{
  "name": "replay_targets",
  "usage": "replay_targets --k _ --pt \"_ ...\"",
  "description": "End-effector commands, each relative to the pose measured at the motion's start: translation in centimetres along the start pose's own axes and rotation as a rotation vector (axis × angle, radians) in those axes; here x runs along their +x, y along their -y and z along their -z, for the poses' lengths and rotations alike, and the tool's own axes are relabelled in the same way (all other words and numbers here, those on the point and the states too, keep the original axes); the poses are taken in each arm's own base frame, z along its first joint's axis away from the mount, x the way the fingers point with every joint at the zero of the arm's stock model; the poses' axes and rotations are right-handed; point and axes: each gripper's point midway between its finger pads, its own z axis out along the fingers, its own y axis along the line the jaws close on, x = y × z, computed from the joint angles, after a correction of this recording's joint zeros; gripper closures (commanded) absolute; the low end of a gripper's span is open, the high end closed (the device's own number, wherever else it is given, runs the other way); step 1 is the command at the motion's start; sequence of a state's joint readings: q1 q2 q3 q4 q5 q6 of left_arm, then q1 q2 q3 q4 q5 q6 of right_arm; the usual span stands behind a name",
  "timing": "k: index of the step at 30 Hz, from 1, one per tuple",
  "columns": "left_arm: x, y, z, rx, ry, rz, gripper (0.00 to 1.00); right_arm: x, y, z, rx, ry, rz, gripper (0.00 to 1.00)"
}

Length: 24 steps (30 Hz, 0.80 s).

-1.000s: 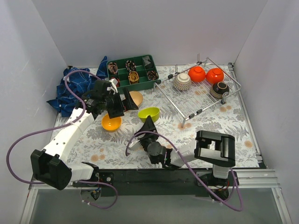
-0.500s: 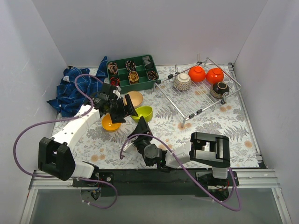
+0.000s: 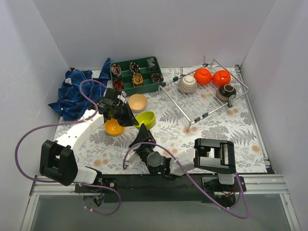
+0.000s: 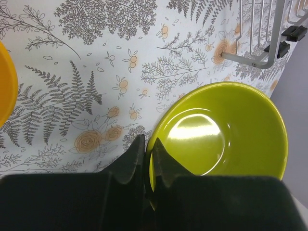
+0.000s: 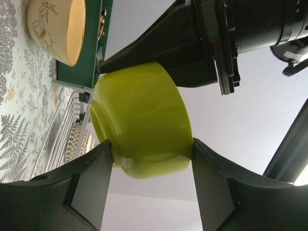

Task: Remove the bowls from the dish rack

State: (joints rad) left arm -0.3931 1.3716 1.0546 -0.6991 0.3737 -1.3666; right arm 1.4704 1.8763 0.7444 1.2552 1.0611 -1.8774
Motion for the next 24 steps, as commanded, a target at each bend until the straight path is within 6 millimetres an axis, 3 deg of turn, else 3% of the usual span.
replay_targets --k 1,2,4,5,8,11,19,24 --pt "1.8 0.5 0.3 0.045 -0.059 -0.023 1.0 5.5 6.6 1.5 0.324 -0.146 -0.585 0.92" --pt "1.6 0.6 0.5 0.049 -0.046 -0.025 1.0 5.5 6.4 1.5 0.32 -0.148 -0.582 0.76" --pt "0.7 0.8 0.9 0.038 0.002 -0.033 1.0 5.5 6.1 1.6 0.312 -0.155 -0.583 0.57" --pt "0.3 0.8 1.1 0.031 0.024 -0.038 1.0 5.5 5.8 1.6 0.305 -0.16 -0.579 0.36" --pt "-1.7 0.8 1.8 -0.013 0.112 -0.062 1.0 5.7 4.8 1.8 0.278 -0.18 -0.566 0.13" --pt "-3.8 0.7 2.7 -0.057 0.193 -0.087 1.0 6.2 4.0 2.2 0.255 -0.201 -0.569 0.03" --pt "-7.4 0.7 3.9 -0.103 0.348 -0.116 1.0 8.0 1.2 4.1 0.178 -0.27 -0.587 0.01" --pt "-7.6 -2.2 3.0 -0.193 0.41 -0.143 1.0 10.0 -0.5 5.5 0.13 -0.359 -0.639 0.01"
